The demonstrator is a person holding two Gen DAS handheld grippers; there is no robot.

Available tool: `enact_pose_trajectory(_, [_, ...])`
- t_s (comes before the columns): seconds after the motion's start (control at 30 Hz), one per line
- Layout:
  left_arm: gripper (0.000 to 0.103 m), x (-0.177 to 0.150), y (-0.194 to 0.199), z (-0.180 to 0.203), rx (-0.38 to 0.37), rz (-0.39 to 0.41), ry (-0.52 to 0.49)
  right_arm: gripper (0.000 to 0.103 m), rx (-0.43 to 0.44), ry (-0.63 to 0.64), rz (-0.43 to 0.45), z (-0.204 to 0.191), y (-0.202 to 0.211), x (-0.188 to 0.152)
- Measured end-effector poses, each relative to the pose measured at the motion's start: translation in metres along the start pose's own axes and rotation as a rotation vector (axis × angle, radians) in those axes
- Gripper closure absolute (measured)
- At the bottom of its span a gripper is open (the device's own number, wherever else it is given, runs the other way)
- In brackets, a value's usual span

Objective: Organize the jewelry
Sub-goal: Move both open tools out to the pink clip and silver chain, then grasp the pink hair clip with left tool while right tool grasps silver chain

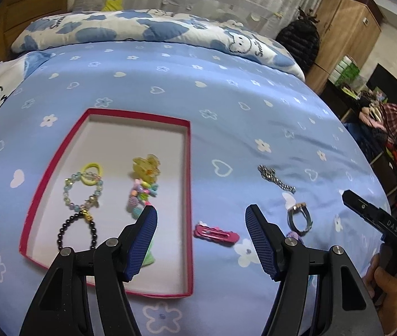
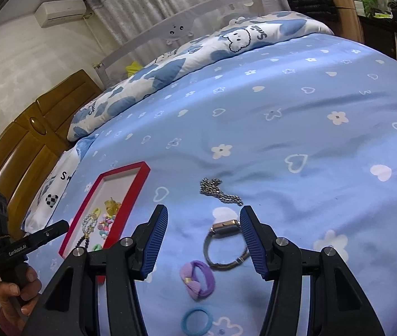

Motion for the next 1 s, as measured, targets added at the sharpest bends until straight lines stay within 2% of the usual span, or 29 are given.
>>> enact_pose_trajectory(0.57, [0.038,-0.006,-0.051,0.041,-0.006,-0.108,-0.135,0.047,-0.017,-0.005,-0.077,0.018,-0.024,-0.008])
enact_pose_trajectory(0.73, [0.038,-0.007,-0.072,0.048,-0.002,-0.152,-0.246,0.047,-0.017,0.039,-0.113,0.013,-0.042,-0.003])
enact_pose_trajectory(1.0, [0.038,-0.008,-0.109,0.057,0.009,-0.242,-0.481,0.047,-0.004,0.108,-0.169,0.002,-0.076,0.011])
Point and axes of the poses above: each gripper's, at about its wrist camera, not at the fingertips, and y roughly against the way its jaws point, z to its right, x to its top, the point moved 5 cm from there along -y, roughly the way its jaws point, and after that the axes turned 3 degrees about -z, right-handed, at the moved point
